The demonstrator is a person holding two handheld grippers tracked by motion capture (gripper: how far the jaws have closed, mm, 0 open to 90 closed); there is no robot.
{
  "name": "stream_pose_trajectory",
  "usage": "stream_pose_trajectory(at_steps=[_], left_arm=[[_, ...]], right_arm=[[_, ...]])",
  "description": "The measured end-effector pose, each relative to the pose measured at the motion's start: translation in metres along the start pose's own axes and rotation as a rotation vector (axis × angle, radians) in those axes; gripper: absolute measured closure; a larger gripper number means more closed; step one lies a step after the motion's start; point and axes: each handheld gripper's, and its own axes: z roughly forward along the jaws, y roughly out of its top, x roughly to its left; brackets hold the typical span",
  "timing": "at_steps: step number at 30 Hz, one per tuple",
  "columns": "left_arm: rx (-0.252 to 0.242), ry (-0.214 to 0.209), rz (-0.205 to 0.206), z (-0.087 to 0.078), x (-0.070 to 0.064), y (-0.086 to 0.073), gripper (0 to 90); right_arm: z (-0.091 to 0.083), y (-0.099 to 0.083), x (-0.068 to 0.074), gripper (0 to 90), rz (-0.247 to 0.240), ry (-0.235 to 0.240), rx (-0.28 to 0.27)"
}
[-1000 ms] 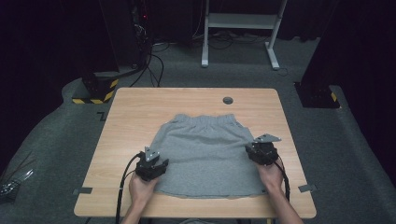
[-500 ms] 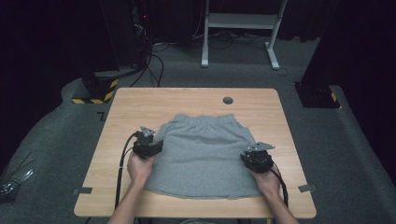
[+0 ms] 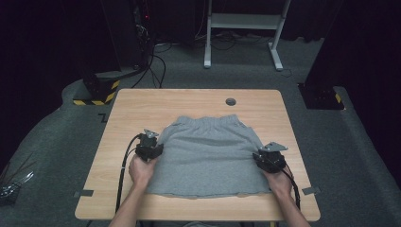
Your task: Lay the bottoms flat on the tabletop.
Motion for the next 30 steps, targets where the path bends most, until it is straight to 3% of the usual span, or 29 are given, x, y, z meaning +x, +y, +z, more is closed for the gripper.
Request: stream_pose_trajectory(at_steps=[4,7,10,14,15,17,22,24,25,27,30], left_arm=[[-0.04,-0.046,0.017,-0.018,-0.014,-0.013,45.4],[-0.044,-0.054,0.081,-0.029,-0.03,-0.025,41.4],[-0.054,-0.086,0.098,-0.037,-0.043,-0.038,40.3],[-0.021,-0.094,0.133,-0.035,-0.058,-0.051,40.0],[-0.043,-0.104,0.119,-0.036,-0.059,-0.055,39.5],[-0.049,-0.114,0.093,-0.038,-0.06,-0.059,39.6],[-0.04,-0.137,0.112,-0.047,-0.066,-0.068,35.6],[-0.052,-0.145,0.114,-0.05,-0.067,-0.069,34.6],[-0.063,-0.151,0.1,-0.052,-0.065,-0.07,34.5],[-0.08,-0.153,0.069,-0.055,-0.06,-0.071,34.0],[-0.098,-0.133,0.038,-0.06,-0.048,-0.071,33.7]], right_arm=[[-0.01,-0.002,0.002,56.9,0.065,0.034,-0.04],[-0.025,-0.004,0.013,53.2,0.1,0.077,-0.1],[-0.029,-0.004,0.029,52.7,0.068,0.116,-0.093],[-0.018,-0.008,0.049,52.9,0.001,0.136,-0.029],[-0.015,-0.01,0.052,51.9,0.0,0.147,-0.007],[-0.017,-0.013,0.057,51.5,-0.005,0.15,-0.021],[-0.026,-0.018,0.064,49.5,-0.049,0.186,-0.009],[-0.03,-0.019,0.065,48.7,-0.07,0.177,-0.017],[-0.032,-0.02,0.063,48.7,-0.066,0.17,-0.038],[-0.038,-0.021,0.053,48.0,-0.012,0.166,-0.082],[-0.045,-0.022,0.037,46.8,0.04,0.138,-0.118]])
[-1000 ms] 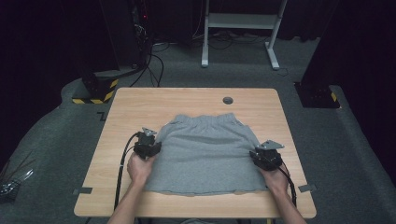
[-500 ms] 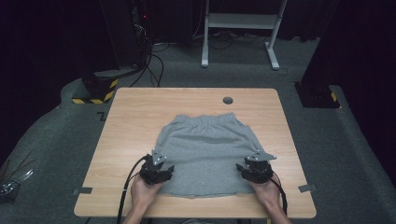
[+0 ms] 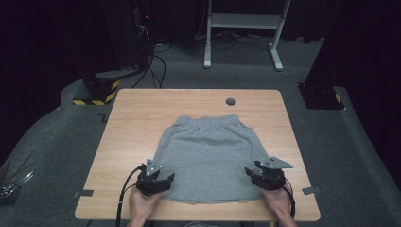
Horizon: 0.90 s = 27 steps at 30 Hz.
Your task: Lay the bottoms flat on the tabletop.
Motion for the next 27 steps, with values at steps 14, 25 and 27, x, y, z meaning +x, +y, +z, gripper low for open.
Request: stream_pose_trajectory(at_steps=[14,25,27], left_arm=[[-0.05,0.098,-0.113,-0.014,0.055,0.003,33.3],[-0.011,0.172,-0.152,-0.006,0.086,-0.001,33.3],[0.0,0.189,-0.14,-0.003,0.088,0.0,33.4]], right_arm=[[-0.02,-0.008,-0.06,45.8,0.153,-0.131,-0.026],[-0.012,-0.018,-0.079,45.4,0.214,-0.207,0.025],[-0.01,-0.02,-0.081,45.2,0.222,-0.218,0.041]])
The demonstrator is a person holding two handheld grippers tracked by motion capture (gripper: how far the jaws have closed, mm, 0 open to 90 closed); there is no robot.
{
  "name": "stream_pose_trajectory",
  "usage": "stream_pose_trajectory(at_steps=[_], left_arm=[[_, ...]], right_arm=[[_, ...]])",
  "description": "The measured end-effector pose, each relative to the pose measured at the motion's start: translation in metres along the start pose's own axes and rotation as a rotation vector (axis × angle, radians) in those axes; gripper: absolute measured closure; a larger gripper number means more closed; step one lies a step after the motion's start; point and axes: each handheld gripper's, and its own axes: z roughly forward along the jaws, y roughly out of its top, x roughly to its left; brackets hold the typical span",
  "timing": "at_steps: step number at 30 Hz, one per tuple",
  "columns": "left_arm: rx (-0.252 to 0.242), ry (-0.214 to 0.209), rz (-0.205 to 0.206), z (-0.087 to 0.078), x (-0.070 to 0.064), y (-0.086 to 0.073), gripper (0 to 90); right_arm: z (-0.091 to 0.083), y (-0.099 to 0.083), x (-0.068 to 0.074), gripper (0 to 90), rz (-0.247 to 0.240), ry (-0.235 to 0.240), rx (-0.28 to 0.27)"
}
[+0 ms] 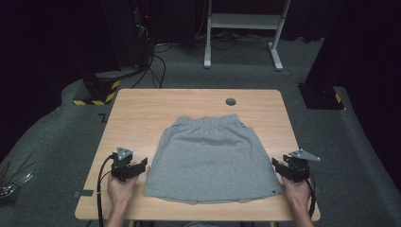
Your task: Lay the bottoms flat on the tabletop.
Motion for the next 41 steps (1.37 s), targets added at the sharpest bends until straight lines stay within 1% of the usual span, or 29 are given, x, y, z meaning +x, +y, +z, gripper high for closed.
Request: stream_pose_trajectory(at_steps=[2,5,8,11,13,15,19,24,27,41], left_arm=[[0.008,0.012,0.006,0.003,0.002,0.0,33.3],[0.014,0.024,0.001,0.007,0.004,0.0,33.3],[0.021,0.035,0.003,0.009,0.004,-0.002,33.2],[0.022,0.035,-0.002,0.01,0.004,-0.004,33.2],[0.02,0.04,0.0,0.011,0.004,-0.005,32.9],[0.01,0.041,-0.005,0.012,0.006,-0.006,32.1],[0.008,0.042,-0.006,0.012,0.007,-0.007,29.8],[0.015,0.043,-0.009,0.012,0.007,-0.007,25.1],[0.016,0.042,-0.006,0.013,0.007,-0.007,23.8],[0.017,0.035,-0.005,0.012,0.005,-0.007,22.5]], right_arm=[[0.002,-0.001,-0.001,44.9,0.004,-0.012,0.009],[0.005,-0.002,-0.002,43.7,0.01,-0.029,0.024],[0.005,-0.002,-0.003,42.6,0.01,-0.05,0.017],[0.006,-0.002,-0.004,41.2,0.011,-0.06,0.027],[0.007,-0.001,-0.003,38.6,0.003,-0.072,0.04],[0.008,-0.001,-0.003,36.4,-0.009,-0.076,0.043],[0.008,0.0,-0.003,32.3,0.004,-0.086,0.048],[0.009,-0.001,-0.003,31.2,0.005,-0.086,0.049],[0.009,-0.001,-0.003,31.1,0.005,-0.086,0.049],[0.009,-0.001,-0.003,31.1,0.004,-0.086,0.049]])
